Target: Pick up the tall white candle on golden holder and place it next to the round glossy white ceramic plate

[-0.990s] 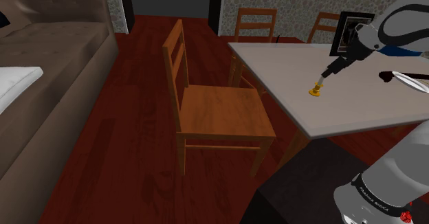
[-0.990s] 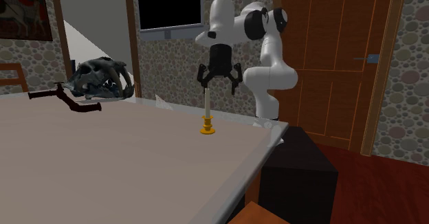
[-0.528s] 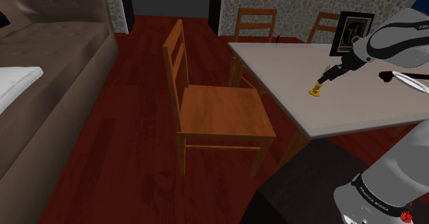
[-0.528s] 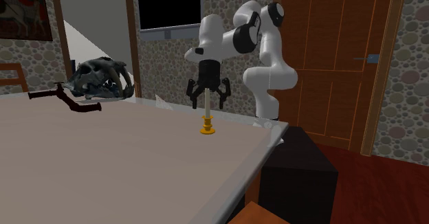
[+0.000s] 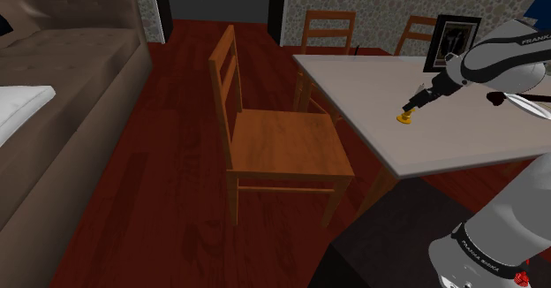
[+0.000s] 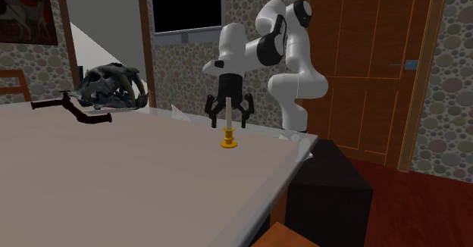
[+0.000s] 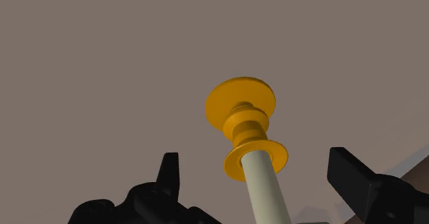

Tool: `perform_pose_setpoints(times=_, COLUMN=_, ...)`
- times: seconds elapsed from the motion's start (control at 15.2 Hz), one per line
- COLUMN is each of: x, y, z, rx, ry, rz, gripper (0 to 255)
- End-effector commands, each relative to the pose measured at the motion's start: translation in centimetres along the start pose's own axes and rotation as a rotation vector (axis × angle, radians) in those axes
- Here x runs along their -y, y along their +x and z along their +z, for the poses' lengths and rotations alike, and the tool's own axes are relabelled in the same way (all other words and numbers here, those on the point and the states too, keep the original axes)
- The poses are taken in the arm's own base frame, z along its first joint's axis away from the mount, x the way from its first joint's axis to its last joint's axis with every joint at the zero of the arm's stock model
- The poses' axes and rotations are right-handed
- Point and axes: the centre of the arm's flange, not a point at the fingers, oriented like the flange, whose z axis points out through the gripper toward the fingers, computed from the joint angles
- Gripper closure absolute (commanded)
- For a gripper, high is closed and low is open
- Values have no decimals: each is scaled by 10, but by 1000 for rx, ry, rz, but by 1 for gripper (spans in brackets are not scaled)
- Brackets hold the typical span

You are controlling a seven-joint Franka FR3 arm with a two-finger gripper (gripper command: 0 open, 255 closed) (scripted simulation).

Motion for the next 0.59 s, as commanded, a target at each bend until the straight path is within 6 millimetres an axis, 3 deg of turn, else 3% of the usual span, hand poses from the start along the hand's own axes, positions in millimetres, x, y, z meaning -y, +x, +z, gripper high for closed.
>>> perform_pose_setpoints(times=0.0, x=0, y=0, z=0, rx=0, ry=0, rz=0, gripper=0)
perform_pose_setpoints(times=0.2, x=0, y=0, z=0, rx=0, ry=0, rz=0, gripper=0)
perform_pose_setpoints(times=0.26, x=0, y=0, z=0, rx=0, ry=0, rz=0, gripper=255)
perform_pose_setpoints(times=0.53, x=0, y=0, z=0, rx=0, ry=0, rz=0, gripper=255)
